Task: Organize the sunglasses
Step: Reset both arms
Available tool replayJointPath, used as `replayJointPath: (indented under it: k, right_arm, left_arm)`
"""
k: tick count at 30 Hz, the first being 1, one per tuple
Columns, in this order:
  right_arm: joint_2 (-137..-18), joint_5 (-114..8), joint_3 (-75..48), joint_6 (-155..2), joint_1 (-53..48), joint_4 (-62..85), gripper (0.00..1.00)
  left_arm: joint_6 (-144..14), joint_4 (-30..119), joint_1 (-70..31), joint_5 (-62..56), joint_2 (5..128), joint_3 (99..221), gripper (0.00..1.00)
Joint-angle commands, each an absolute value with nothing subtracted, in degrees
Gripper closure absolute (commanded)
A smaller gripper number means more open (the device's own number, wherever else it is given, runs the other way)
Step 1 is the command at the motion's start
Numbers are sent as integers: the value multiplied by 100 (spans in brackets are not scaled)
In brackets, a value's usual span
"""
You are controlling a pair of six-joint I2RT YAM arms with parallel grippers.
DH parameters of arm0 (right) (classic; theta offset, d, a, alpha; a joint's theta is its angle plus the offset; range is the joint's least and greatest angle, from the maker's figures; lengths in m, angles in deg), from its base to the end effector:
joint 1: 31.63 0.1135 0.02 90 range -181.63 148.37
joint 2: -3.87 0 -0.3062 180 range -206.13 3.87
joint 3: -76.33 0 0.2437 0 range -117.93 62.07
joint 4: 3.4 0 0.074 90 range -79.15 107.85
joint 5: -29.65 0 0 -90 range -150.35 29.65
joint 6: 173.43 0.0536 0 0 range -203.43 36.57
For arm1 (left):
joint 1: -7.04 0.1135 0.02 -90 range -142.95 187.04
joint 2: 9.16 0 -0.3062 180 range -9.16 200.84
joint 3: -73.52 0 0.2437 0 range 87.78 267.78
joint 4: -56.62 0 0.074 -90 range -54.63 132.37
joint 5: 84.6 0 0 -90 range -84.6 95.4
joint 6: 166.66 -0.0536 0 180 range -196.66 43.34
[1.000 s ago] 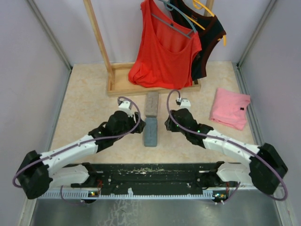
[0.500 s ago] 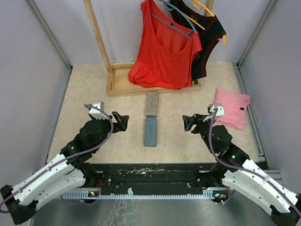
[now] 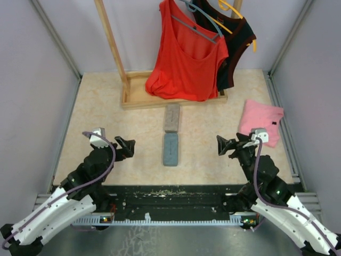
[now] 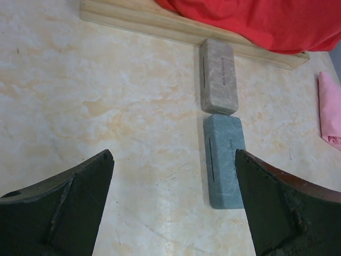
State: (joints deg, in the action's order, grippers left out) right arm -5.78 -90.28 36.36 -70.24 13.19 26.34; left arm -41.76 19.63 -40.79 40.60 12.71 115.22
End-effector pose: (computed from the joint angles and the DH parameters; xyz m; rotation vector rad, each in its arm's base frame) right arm 0.0536 0.0155 0.2891 -0.0194 1.5751 0.3894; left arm 0.0750 -0.0368 0.2755 -0.2146 1.8245 -0.4463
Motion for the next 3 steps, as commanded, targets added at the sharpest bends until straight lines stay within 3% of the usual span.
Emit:
replayJointPath:
  k: [1, 3]
  right_arm:
    - [-402, -9159, 3615, -7121, 1302, 2684, 11]
    - [-384, -9145, 3653, -7123, 1303, 2657, 11]
  left_arm:
    - [-3968, 1794, -4076, 4223, 1111, 11339, 0]
    - [-3910, 1750, -4077, 4265, 1110, 11350, 0]
